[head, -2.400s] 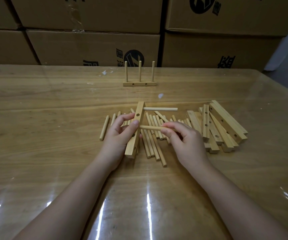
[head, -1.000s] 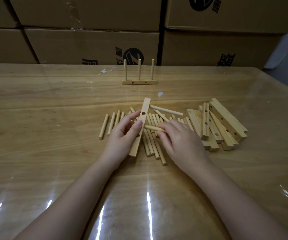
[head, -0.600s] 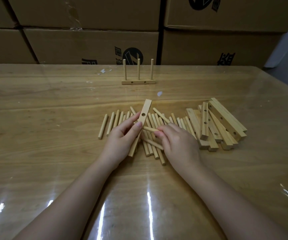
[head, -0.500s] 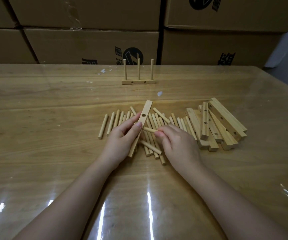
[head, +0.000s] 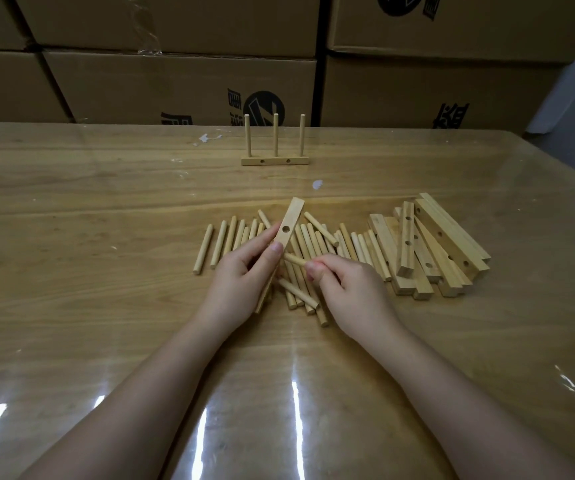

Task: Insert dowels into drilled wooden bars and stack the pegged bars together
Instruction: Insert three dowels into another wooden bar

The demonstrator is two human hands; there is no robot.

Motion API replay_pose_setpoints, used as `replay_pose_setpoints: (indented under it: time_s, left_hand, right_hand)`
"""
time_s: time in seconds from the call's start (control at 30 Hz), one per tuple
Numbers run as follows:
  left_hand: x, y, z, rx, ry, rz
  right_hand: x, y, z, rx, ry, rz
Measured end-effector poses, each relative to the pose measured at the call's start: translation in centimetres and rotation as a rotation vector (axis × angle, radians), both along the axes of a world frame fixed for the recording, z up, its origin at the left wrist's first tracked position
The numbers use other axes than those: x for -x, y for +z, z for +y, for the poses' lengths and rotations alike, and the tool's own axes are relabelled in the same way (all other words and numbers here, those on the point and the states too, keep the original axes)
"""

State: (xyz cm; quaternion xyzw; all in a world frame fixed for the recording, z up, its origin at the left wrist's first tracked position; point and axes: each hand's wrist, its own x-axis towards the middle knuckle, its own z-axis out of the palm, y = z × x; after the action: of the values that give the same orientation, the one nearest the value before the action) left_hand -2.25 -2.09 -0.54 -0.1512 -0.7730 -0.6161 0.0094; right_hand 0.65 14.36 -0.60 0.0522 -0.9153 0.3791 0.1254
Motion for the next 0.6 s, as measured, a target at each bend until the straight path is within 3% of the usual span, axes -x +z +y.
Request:
replay_pose_setpoints:
  time_s: [0.27, 0.33, 0.47, 0.6]
  left_hand:
    - [-0.4, 0.6, 0.1, 0.06, 0.002, 0.089]
    - [-0.4, 0.4, 0.1, 0.046, 0.036, 0.114]
    - [-0.2, 0.2, 0.3, 0.043, 0.074, 0.135]
    - [0.1, 0.2, 0.5, 0.027, 0.036, 0.155]
  right_hand:
    - [-0.4, 1.1, 0.1, 0.233, 0.036, -0.18]
    - [-0.3, 1.1, -0.1, 0.101, 0.02, -0.096]
    - [0.2, 1.2, -0.1, -0.425, -0.03, 0.226]
    - [-0.4, 1.1, -1.6, -0.462, -0.028, 0.309]
